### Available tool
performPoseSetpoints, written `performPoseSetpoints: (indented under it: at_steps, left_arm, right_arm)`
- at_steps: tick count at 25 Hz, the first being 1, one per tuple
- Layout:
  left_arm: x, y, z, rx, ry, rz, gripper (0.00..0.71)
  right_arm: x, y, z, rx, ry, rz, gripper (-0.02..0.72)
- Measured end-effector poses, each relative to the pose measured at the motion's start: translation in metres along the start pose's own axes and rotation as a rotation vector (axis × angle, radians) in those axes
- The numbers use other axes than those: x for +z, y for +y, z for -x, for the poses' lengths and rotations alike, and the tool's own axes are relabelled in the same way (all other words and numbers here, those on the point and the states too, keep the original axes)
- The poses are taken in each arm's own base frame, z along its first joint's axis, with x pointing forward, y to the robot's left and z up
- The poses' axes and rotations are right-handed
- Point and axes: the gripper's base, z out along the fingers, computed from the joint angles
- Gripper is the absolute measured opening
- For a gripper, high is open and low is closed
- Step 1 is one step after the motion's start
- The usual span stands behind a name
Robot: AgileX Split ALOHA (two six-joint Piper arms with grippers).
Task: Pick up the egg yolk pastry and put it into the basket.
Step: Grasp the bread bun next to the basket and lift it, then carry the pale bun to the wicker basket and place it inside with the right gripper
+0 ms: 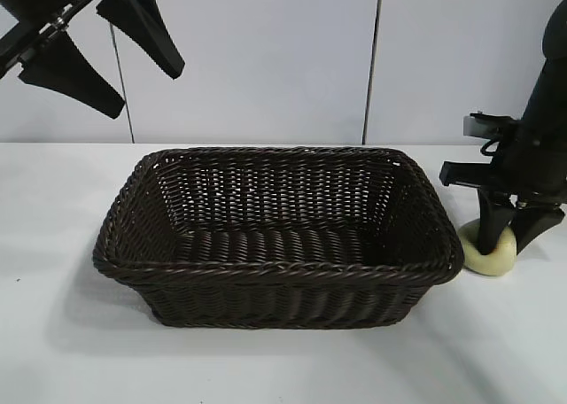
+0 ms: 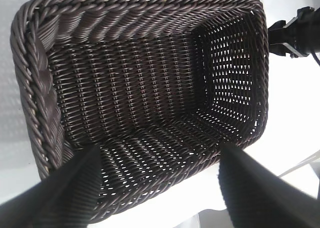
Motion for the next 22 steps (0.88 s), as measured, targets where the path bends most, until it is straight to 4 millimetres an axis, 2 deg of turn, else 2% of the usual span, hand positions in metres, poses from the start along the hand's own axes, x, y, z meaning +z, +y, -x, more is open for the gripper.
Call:
performPoseSetpoints:
  at_steps: [4,8,19,22]
  left_arm:
    - [0.000,0.000,0.000,0.000,0.000,0.000,0.488]
    - [0.000,0.000,0.000,0.000,0.000,0.000,0.488]
    - [0.000,0.000,0.000,0.000,0.000,0.000,0.488]
    - [0.000,0.000,0.000,0.000,0.001,0.000,0.488]
  right_arm:
    - [-0.004,0.001,0.000,-0.001,-0.008,0.001,0.139]
    - [-0.023,0.003,0.000,-0.008,-0.042,0.004,0.138]
    - [-0.130,0.017,-0.001,-0.052,-0.195,0.027,0.137]
    - [-0.152,0.020,-0.005,-0.056,-0.244,0.043,0.137]
